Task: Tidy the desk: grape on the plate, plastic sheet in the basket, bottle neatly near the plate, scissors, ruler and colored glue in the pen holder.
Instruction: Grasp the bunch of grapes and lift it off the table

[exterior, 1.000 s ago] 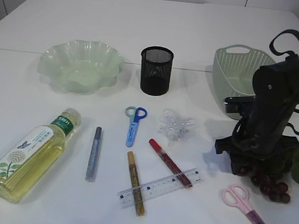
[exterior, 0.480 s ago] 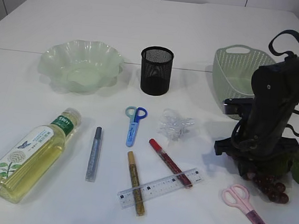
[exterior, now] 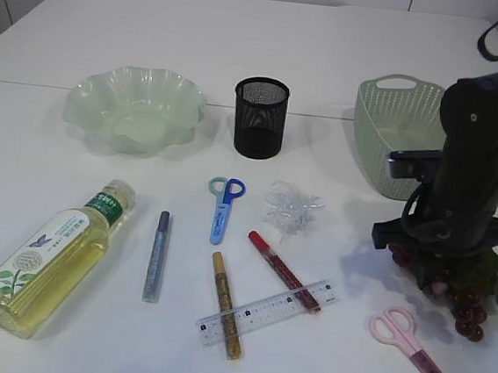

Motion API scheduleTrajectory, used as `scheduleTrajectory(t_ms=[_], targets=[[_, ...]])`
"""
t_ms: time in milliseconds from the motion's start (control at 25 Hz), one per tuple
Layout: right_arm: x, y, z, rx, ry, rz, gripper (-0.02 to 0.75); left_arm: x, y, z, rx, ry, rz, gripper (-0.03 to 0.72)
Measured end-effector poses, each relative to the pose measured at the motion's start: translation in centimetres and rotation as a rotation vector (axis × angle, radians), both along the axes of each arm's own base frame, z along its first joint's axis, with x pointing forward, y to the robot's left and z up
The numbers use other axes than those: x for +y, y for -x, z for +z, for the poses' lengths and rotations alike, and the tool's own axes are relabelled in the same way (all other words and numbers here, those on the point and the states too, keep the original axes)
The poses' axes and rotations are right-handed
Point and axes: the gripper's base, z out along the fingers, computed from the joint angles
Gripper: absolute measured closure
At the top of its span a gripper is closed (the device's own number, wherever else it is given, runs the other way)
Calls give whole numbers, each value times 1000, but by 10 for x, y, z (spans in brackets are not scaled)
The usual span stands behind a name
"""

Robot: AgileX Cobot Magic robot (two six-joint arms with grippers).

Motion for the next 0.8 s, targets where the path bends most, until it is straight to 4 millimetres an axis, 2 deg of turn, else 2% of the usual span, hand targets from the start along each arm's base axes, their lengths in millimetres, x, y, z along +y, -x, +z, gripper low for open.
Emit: scheduleTrajectory(t_ms=[480, 800], targets=[[-7, 25, 63, -35, -9, -17, 616, 0, 0, -1, 8, -8, 0, 273], [-12, 38, 100, -101, -19, -20, 616, 1, 3, -9, 91, -62, -8, 273]])
